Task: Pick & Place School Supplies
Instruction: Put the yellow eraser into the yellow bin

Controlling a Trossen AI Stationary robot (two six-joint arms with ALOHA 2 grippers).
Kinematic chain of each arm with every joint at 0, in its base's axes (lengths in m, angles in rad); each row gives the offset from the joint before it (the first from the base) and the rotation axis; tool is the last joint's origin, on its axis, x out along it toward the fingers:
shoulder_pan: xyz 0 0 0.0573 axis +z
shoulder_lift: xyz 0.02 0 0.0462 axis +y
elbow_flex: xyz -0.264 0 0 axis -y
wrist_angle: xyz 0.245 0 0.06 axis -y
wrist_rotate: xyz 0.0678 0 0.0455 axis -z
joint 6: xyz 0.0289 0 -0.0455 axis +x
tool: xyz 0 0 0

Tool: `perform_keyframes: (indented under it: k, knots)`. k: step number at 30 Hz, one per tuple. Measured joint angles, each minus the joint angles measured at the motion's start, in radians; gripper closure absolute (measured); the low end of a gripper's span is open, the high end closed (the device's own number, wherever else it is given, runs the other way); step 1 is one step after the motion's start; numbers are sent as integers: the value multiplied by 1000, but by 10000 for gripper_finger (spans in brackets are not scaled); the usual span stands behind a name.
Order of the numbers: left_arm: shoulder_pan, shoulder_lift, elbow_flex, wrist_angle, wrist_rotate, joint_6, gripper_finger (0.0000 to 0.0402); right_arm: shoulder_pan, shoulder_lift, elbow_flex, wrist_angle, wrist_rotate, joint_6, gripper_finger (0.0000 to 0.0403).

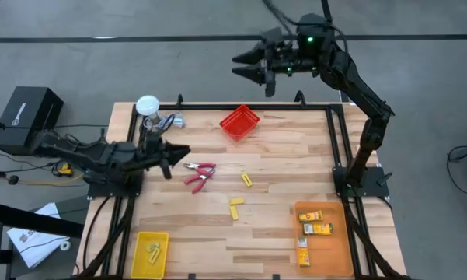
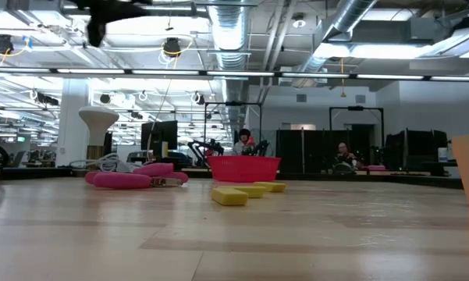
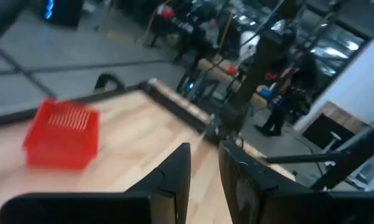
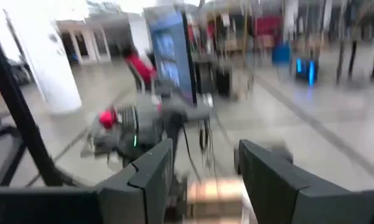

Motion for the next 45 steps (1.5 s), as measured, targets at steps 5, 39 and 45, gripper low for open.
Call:
perform_keyframes:
  k: [5,39,45]
  knots:
    - [172,107,2,77,290,28,325,-1,0,0,-261,103,-4,228]
    - [385,1101,347,193,887,368,399,-147,0,-22,-708,285,-86,280]
    - [359,1168,346,312,854,340,399,-168,0,-22,-709,284,-112,291]
